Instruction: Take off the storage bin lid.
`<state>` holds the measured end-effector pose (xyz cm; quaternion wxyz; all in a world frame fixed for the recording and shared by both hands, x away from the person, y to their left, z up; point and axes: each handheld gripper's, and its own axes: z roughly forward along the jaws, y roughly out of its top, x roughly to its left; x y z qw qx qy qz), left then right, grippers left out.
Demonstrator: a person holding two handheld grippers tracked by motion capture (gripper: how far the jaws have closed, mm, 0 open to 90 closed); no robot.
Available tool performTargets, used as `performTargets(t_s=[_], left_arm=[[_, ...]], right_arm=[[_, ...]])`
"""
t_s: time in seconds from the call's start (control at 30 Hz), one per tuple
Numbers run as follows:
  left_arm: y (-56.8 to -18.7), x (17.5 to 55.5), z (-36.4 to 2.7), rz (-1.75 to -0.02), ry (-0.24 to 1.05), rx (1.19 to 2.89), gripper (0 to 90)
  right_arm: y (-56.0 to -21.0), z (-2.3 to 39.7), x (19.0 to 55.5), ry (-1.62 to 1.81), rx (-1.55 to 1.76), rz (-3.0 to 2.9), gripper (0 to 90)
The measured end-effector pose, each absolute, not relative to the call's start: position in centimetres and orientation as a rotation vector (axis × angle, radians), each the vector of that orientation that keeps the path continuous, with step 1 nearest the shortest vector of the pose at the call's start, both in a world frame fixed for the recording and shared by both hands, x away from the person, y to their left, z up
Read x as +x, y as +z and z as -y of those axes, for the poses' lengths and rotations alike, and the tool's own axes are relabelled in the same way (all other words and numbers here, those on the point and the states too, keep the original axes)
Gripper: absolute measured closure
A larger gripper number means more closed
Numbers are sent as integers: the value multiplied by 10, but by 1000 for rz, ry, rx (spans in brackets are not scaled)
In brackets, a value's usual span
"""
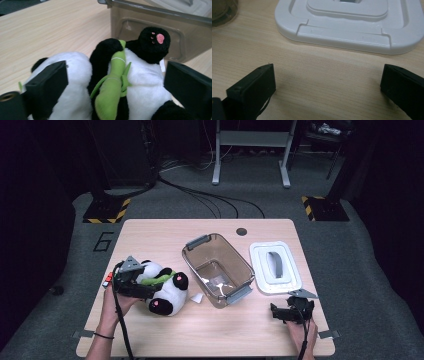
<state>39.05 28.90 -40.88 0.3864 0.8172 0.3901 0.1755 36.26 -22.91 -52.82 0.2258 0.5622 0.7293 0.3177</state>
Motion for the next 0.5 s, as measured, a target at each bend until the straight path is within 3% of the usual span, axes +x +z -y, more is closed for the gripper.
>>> performTargets(t_s=[0.23,0.5], left_arm=[[-418,396,-282,-980,415,2129,362],[-430,398,-280,-997,377,2124,564]], right_arm=[[-529,226,363,852,1541,-2013,0],[-529,226,363,850,1541,-2012,0]])
